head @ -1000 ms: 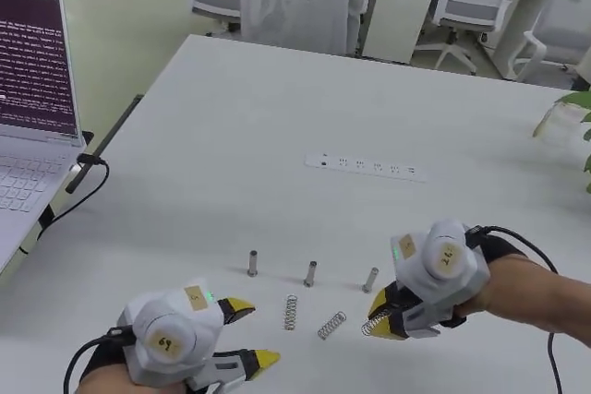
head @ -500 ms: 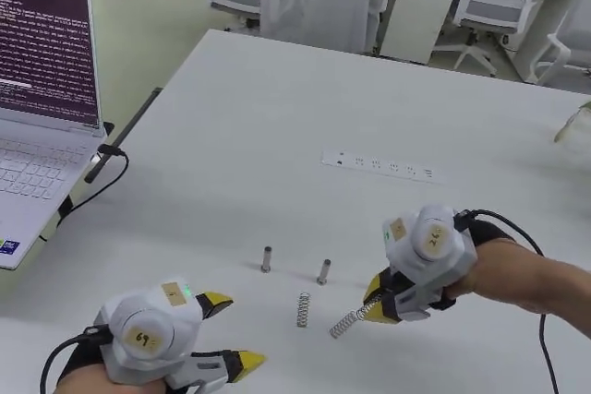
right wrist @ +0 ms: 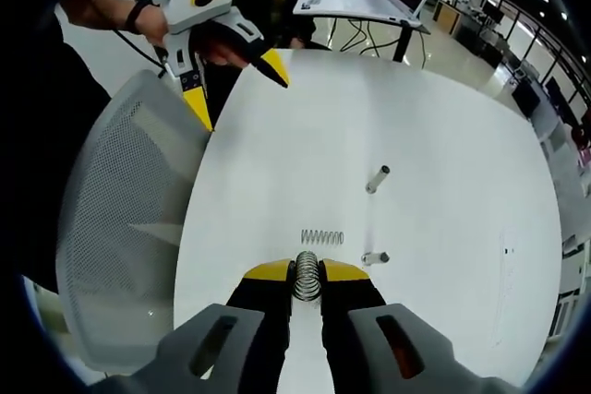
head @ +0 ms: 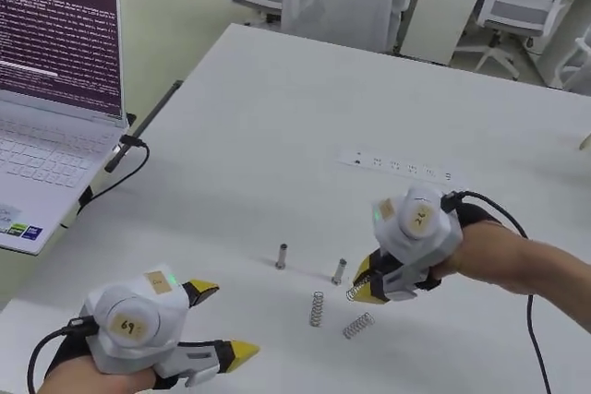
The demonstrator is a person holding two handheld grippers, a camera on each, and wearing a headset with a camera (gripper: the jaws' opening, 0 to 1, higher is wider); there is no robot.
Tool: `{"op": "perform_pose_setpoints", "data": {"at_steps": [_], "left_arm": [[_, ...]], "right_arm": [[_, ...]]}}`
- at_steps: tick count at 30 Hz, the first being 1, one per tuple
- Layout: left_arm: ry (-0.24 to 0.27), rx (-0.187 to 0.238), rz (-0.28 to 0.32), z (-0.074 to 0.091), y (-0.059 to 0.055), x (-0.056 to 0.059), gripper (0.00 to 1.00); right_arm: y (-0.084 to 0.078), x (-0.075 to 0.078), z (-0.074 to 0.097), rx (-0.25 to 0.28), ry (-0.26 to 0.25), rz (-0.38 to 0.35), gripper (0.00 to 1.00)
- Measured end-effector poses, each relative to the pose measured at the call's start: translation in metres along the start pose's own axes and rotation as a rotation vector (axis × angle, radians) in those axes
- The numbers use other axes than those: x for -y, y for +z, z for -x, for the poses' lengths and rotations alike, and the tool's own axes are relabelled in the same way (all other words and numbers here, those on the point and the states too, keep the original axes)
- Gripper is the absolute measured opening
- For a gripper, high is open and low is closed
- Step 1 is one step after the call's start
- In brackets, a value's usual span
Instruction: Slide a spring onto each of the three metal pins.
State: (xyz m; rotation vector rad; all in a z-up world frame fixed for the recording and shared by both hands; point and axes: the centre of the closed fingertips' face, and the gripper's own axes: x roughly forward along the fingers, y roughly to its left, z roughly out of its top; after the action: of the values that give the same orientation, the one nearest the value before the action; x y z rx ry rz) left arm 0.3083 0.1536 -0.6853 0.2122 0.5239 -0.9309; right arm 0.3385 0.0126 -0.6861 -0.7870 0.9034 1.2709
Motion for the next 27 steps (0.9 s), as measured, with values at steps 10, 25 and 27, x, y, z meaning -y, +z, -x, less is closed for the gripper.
{"op": "perform_pose_setpoints", "data": {"at_steps": [10, 25, 27], "left_arm": [[0.027, 0.009, 0.039, 0.005, -0.003, -0.01, 0.56], [0.042, 0.006, 0.048, 0.01, -0.004, -0.016, 0.56], [0.042, 0.006, 0.05, 0.01, -0.004, -0.016, 0.56]], "right_arm": [[0.018, 0.025, -0.012, -0.013, -0.001, 0.025, 0.08], [0.034, 0.053, -0.022, -0.023, -0.002, 0.074, 0.09], [0.035, 0.057, -0.022, -0.024, -0.003, 0.074, 0.09]]}}
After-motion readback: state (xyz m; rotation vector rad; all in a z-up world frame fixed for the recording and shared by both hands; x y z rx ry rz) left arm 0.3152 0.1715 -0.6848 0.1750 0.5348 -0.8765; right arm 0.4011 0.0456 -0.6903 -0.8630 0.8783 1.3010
